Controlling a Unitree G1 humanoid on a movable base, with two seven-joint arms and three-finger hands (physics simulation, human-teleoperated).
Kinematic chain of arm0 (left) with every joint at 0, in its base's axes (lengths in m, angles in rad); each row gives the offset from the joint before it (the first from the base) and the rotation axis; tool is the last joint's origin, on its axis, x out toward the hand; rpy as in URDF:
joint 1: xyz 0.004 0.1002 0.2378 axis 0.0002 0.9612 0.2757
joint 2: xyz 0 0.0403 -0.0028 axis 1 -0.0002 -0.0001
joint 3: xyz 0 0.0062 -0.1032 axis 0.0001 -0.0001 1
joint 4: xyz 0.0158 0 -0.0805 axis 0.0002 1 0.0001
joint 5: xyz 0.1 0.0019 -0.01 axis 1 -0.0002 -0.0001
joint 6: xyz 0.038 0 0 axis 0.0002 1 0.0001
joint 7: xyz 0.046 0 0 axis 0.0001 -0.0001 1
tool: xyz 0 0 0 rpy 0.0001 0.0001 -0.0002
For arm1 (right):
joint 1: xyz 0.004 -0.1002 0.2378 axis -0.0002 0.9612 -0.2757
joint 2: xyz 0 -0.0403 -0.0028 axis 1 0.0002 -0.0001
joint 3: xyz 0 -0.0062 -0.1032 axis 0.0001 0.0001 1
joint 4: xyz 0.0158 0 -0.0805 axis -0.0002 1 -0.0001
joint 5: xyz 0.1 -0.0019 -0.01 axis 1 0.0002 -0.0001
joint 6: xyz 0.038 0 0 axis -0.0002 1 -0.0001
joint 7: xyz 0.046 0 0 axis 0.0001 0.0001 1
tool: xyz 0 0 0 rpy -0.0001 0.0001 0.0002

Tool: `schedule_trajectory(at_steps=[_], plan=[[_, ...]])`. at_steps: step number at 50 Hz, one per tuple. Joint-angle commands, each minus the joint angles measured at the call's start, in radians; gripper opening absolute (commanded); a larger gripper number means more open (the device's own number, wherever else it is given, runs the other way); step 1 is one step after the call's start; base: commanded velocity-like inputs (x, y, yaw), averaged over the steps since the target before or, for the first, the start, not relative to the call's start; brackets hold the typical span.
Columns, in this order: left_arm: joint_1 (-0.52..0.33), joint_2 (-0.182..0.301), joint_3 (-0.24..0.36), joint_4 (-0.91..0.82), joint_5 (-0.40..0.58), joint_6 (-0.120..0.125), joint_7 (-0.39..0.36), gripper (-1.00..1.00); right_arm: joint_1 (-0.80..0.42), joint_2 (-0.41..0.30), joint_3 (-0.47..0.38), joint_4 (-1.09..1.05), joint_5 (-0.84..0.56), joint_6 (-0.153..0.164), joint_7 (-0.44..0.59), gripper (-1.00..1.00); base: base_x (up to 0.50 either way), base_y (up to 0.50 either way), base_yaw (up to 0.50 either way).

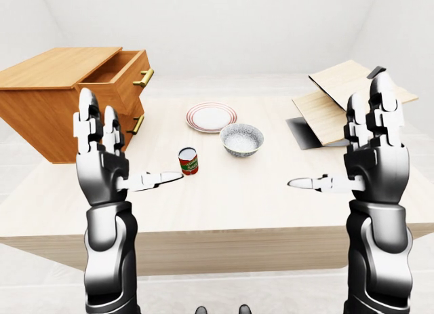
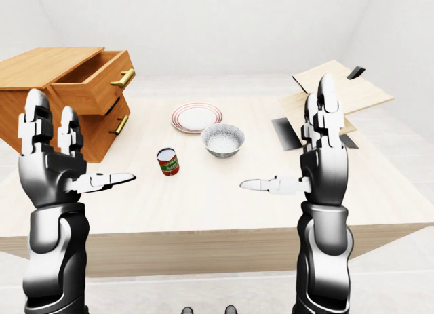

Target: Close the top drawer of the cabinet.

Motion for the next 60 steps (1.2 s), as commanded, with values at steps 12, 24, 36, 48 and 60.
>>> schedule_trajectory(at_steps=[12, 24, 36, 48, 60], plan=[[-0.012, 0.005, 0.01, -0.041, -0.009, 0.0, 0.018, 1.0, -0.028, -0.017, 0.001, 0.01, -0.009, 0.0, 0.004, 1.0, 0.0, 0.06, 0.0], [-0.009, 0.003, 0.006, -0.031, -0.009, 0.0, 0.021, 1.0, -0.029, -0.015, 0.007, 0.006, -0.016, 0.0, 0.008, 1.0, 0.0, 0.48, 0.0], [0.002, 0.004, 0.011, -0.03, -0.011, 0.0, 0.017, 1.0, -0.019, -0.008, 0.008, 0.013, -0.018, 0.0, 0.01, 1.0, 0.0, 0.5, 0.0], [0.008, 0.001, 0.004, -0.03, -0.007, 0.0, 0.016, 1.0, -0.027, -0.011, 0.008, 0.001, -0.021, 0.0, 0.009, 1.0, 0.0, 0.5, 0.0], [0.012, -0.002, 0.0, -0.032, -0.003, 0.0, 0.011, 1.0, -0.024, -0.008, 0.006, -0.002, -0.014, 0.0, 0.007, 1.0, 0.0, 0.5, 0.0]])
